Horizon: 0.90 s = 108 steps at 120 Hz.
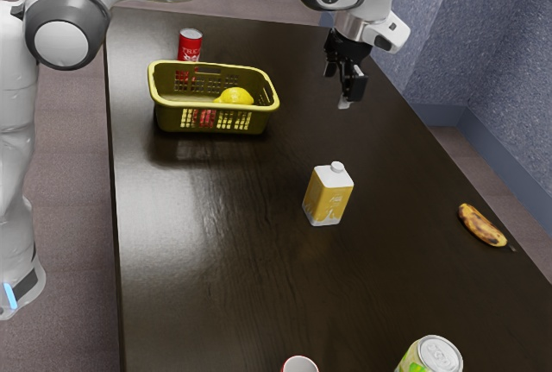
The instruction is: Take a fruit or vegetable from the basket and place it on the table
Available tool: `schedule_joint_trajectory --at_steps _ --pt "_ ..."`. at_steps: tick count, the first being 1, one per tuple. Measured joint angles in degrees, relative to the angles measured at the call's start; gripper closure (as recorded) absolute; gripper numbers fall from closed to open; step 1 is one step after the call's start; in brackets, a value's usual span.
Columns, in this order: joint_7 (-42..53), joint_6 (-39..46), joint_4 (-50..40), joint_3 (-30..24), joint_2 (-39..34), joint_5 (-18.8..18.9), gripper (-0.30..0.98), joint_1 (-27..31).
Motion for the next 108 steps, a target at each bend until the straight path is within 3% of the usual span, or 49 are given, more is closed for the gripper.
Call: schedule_joint_trajectory --at_steps 16,38,79,92,98,108 --pt "0.00 0.00 0.27 -0.06 0.00 0.42 0.00 -0.46" --pt "-1.18 0.04 2.37 -0.14 0.70 3.07 0.00 -5.92" --pt "-10.56 -1.48 -1.41 1.07 1.61 -2.45 0.00 -2.19" --pt "-15.10 -3.89 -5.80 15.35 0.29 -14.06 0.00 -2.84" --pt "-16.93 -4.66 -8.16 21.70 -0.91 -17.14 0.00 -4.62" --pt "-19.67 -5.56 -10.79 34.32 -1.51 -20.22 0.00 -13.08"
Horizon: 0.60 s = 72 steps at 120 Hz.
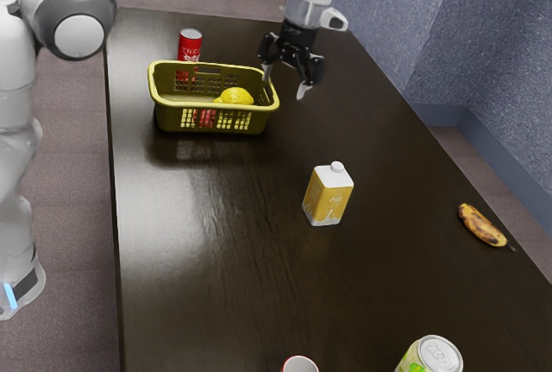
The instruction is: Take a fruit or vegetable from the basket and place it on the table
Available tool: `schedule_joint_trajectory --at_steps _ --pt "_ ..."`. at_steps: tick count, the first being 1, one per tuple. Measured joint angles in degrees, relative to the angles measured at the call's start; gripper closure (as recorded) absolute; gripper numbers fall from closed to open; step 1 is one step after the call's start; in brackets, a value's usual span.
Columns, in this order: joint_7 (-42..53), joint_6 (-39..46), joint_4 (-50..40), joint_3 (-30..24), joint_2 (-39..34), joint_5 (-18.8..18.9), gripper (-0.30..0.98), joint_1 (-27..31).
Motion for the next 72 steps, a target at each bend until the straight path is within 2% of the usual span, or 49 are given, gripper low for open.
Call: schedule_joint_trajectory --at_steps 5,29,49,64,72 --pt "-1.24 -0.32 -1.33 5.35 -0.09 -0.94 0.00 -3.93" --pt "-6.09 -1.23 -3.87 24.07 -2.52 -2.42 0.00 -16.54" --pt "-9.13 -1.56 -5.96 30.51 -2.73 -0.05 0.00 -19.52" --pt "-11.16 -1.59 -8.39 31.57 -2.74 2.24 0.00 -18.64" --pt "-13.13 -1.53 -9.16 31.65 -2.79 2.17 0.00 -18.65"
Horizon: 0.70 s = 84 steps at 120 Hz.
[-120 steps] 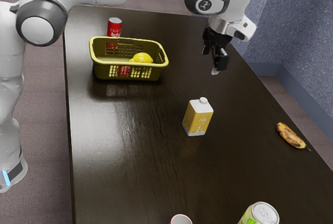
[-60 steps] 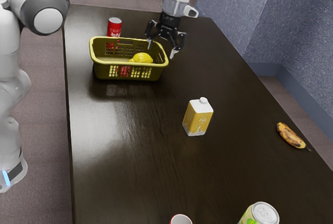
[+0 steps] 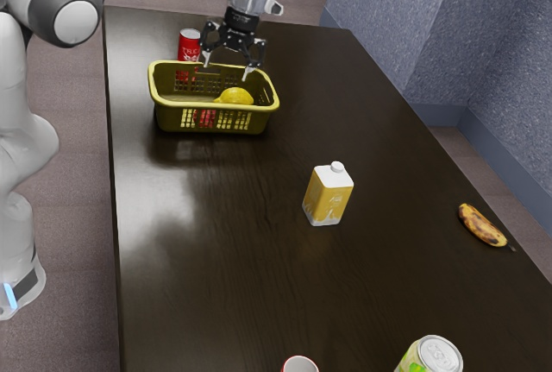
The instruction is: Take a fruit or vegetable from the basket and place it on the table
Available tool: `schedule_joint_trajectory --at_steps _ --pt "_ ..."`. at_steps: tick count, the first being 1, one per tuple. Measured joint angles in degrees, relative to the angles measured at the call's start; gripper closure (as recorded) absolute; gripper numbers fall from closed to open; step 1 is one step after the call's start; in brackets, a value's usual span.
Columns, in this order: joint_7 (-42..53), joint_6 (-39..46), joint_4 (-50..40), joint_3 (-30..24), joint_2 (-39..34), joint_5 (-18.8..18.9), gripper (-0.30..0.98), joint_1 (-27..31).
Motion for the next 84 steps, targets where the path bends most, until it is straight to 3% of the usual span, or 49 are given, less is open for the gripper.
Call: schedule_joint_trajectory --at_steps 25,37,84 --pt "-6.19 0.00 -2.05 2.68 -0.04 -1.36 0.00 -1.00" --pt "-7.49 0.05 -4.12 4.08 0.17 -2.23 0.00 2.35" --pt "-10.31 6.01 -8.13 1.89 0.93 -2.73 0.00 2.70"
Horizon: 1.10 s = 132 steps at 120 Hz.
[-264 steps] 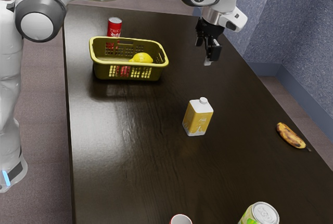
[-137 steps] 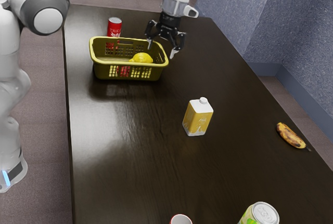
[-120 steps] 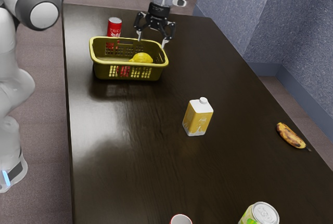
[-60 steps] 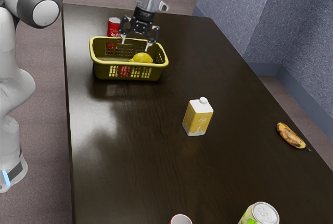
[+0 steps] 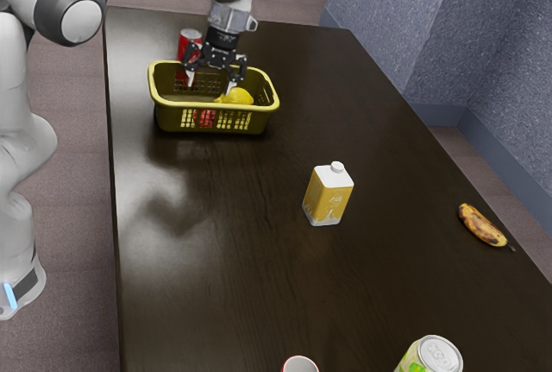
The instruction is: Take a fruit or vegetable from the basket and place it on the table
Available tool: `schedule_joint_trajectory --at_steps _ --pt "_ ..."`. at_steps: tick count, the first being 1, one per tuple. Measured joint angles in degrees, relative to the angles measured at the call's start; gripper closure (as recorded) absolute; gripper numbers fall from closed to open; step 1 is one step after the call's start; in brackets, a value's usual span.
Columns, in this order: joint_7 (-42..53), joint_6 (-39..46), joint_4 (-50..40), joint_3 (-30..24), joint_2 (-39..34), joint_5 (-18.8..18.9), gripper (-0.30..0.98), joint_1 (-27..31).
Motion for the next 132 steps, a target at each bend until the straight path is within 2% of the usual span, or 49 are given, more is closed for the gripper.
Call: schedule_joint_trajectory --at_steps 63,91,132 --pt "-1.63 4.37 -3.07 -1.52 1.05 -0.47 0.00 0.29" --pt "-2.03 5.20 -4.28 -2.27 3.34 -3.11 0.00 0.96" --pt "-2.37 5.75 -6.57 -2.30 3.60 -4.78 0.00 1.36"
